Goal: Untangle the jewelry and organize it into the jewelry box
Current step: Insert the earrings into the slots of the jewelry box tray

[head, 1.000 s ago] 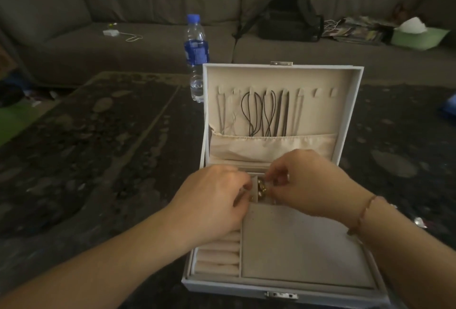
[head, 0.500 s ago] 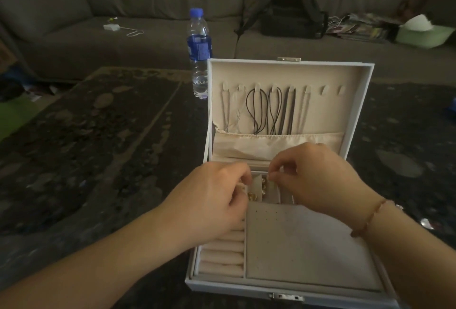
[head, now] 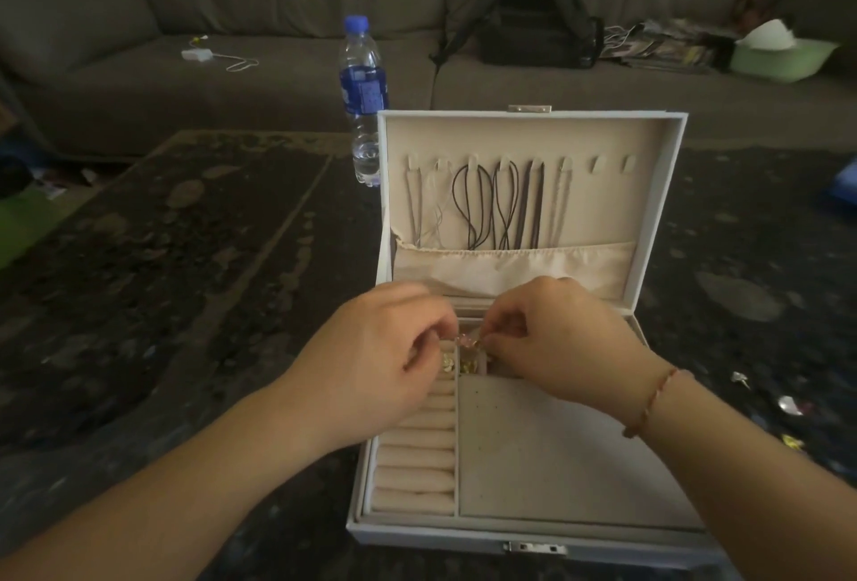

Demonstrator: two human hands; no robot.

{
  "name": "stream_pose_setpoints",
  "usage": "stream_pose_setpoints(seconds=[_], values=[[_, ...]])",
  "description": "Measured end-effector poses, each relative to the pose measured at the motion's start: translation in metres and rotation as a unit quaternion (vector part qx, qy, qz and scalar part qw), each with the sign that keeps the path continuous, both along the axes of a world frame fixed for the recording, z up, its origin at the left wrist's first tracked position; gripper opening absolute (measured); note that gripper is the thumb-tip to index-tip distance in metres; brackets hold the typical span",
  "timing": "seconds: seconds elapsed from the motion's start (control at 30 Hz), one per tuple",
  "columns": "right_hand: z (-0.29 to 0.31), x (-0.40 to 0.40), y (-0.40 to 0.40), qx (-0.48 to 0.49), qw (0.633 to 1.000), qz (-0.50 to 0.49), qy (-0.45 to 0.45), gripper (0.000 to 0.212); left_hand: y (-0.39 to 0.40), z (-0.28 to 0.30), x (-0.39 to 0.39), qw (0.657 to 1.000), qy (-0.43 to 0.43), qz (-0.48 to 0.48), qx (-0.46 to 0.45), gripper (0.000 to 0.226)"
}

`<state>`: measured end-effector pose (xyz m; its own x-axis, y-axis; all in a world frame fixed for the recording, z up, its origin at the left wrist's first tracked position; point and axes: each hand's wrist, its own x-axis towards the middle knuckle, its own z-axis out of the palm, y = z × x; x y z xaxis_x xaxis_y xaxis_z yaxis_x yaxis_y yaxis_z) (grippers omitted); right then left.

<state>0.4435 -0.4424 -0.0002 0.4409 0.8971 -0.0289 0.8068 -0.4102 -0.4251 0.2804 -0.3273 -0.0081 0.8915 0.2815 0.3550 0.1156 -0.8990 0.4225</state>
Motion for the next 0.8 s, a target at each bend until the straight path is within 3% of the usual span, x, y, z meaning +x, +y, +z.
stream_pose_setpoints(seconds=[0.17,0.37,0.53,0.7,0.8], values=[[0.014,0.006,-0.012,0.006,1.000,0.000,-0.010,0.019,-0.007,-0.002,0.000,0.995,0.052,-0.038,0.070,0.031],[0.031,0.038,-0.059,0.163,0.981,-0.105,0.032,0.009,-0.008,-0.012,0.002,0.990,0.078,-0.016,0.115,0.036],[0.035,0.053,-0.102,0.214,0.965,-0.153,0.011,0.015,-0.008,-0.015,0.004,0.992,0.067,-0.035,0.102,0.034],[0.032,0.076,-0.160,0.301,0.921,-0.247,0.034,0.017,-0.009,-0.021,0.007,0.994,0.026,-0.058,0.083,0.031],[0.021,0.088,-0.188,0.288,0.914,-0.280,0.049,0.016,-0.018,-0.025,0.008,0.998,0.002,-0.035,0.051,0.034]])
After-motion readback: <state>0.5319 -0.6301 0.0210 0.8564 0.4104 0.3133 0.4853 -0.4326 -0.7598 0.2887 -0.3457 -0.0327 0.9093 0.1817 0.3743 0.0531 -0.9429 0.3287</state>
